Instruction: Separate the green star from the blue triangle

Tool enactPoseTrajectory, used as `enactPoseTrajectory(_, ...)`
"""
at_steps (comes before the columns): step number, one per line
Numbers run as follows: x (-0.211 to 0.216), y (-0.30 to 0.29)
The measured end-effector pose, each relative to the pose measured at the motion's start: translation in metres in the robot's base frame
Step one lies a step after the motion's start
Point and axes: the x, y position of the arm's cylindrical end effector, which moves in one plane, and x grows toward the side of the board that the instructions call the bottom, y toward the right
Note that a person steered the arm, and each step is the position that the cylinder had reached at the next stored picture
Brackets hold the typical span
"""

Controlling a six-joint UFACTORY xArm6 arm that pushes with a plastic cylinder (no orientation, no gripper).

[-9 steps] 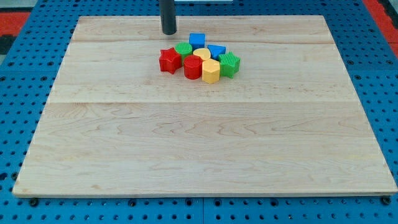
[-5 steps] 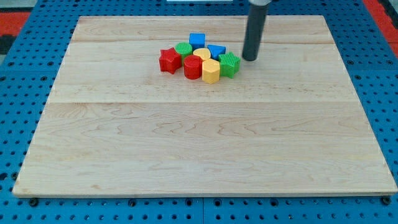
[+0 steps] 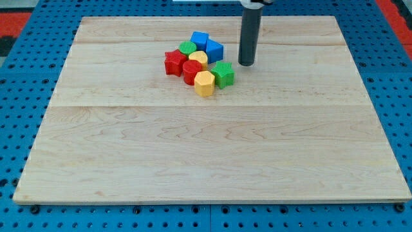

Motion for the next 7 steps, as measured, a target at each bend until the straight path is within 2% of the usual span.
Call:
enactPoseTrajectory(2,-0.014,0.033)
enactPoseTrajectory(3,-0.017,0.077)
enactPoseTrajectory(7,-0.038,0.077)
